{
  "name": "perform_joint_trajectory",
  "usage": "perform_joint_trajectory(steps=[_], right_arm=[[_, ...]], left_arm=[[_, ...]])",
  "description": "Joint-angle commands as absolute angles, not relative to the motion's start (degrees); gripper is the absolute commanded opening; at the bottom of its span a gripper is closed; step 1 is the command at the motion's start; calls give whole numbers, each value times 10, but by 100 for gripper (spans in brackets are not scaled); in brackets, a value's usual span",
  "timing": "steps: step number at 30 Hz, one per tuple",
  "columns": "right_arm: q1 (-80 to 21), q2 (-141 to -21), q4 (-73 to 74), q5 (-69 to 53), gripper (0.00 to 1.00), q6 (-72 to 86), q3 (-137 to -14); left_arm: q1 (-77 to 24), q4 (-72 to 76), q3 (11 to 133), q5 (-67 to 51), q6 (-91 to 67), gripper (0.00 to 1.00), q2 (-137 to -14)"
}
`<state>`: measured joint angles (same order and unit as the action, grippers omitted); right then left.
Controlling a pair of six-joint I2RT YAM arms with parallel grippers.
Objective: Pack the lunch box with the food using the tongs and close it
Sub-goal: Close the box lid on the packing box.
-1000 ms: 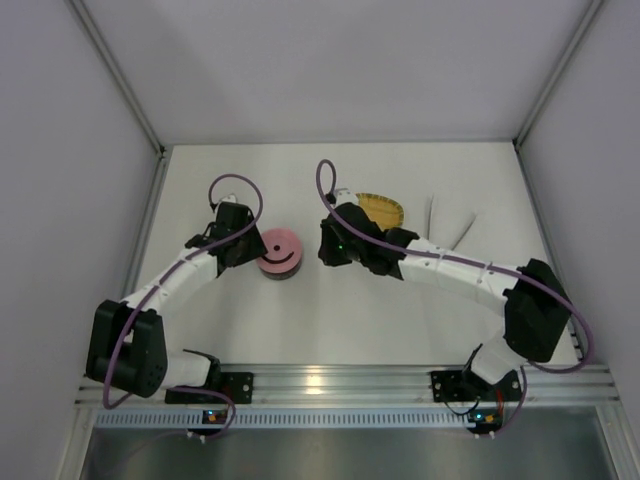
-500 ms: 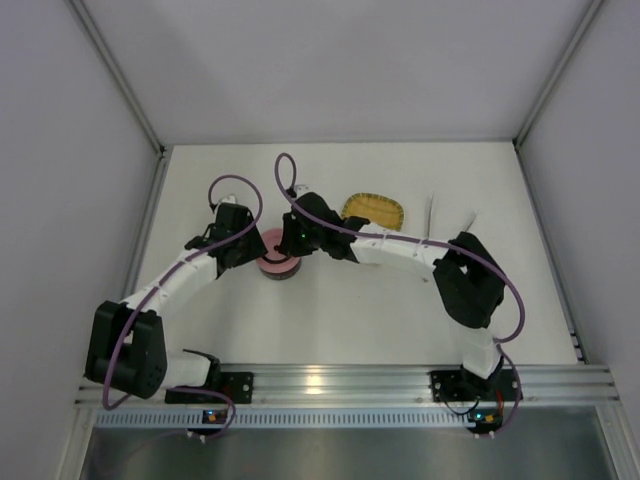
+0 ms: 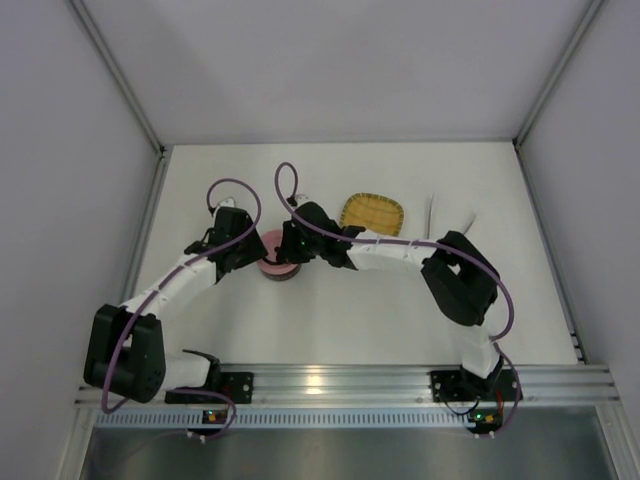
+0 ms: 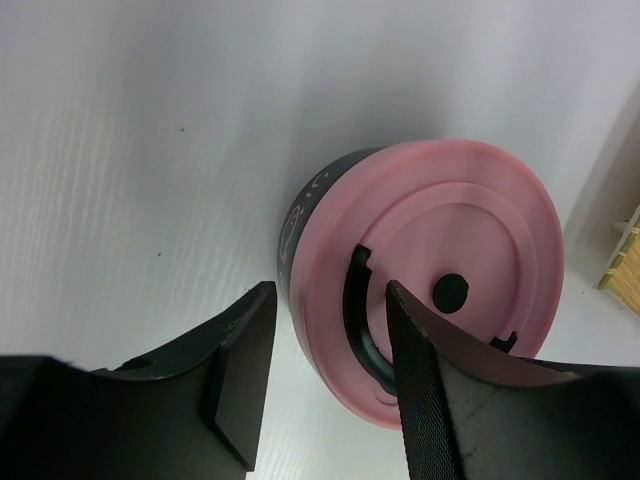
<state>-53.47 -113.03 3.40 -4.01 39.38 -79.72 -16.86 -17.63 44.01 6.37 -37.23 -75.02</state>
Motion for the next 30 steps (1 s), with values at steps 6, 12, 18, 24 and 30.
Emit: perform_joint_trajectory(steps=[6,12,18,24,30], right_arm=[[-545,-1158,26,-28,10,405,-774],[-548,-1159,13,-18,9,417,-733],[-546,-1157,-94,-61,9,455,-648],[-534,-1161,-174,-98,9,495,-579],[-513,-1166,-234,-113,9,526,-525]], left_arm=[[-167,-248,406,66,-362,52,-764],[-167,-248,402,68,-361,52,-766],[-166,-244,402,63,-360,52,-777],[-166,-246,406,66,-358,52,-780],[-166,-245,406,68,-356,52,-787]])
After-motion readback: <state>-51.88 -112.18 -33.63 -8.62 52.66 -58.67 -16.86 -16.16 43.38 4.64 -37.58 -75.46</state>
